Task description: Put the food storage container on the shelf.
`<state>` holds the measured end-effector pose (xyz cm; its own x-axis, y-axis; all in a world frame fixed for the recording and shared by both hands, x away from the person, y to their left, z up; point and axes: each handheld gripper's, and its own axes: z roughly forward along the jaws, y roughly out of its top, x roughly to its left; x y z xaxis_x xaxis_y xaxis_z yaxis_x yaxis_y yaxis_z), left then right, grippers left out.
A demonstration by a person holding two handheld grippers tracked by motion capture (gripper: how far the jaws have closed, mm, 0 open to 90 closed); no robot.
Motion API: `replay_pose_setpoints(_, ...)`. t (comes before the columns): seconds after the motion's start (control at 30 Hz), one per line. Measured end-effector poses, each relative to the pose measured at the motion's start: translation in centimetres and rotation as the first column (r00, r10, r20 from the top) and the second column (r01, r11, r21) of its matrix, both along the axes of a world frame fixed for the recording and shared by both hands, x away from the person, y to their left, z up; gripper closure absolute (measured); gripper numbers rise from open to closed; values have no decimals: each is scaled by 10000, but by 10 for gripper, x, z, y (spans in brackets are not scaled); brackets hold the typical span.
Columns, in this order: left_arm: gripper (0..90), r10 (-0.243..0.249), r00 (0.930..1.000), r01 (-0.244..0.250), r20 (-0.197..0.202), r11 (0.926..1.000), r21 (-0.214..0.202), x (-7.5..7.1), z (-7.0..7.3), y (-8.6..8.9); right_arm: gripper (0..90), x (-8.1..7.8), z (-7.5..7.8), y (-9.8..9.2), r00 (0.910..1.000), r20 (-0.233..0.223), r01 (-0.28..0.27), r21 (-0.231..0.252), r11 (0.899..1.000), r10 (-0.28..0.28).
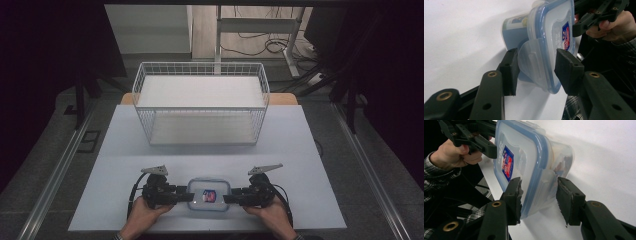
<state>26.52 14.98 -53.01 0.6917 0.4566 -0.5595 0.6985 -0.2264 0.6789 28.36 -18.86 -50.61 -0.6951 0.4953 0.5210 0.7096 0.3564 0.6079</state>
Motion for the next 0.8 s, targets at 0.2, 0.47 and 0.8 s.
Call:
replay_pose_setpoints(0.2, 571, 118, 9999, -117, 51, 9997, -207, 1, 1, 0, 558, 1, 2, -1, 9993, 352, 131, 74, 9999, -134)
replay_pose_setpoints(0.47, 584, 153, 9998, -140, 158, 9969, -778, 7, 11, 6, 563, 3, 16, -3, 9961, 788, 348, 617, 9975, -396)
replay_pose_setpoints(0.8, 584, 263, 9986, -232, 464, 9976, -659, 15, 35, 12, 563, 12, 34, 4, 9935, 1069, 319, 769, 9965, -401)
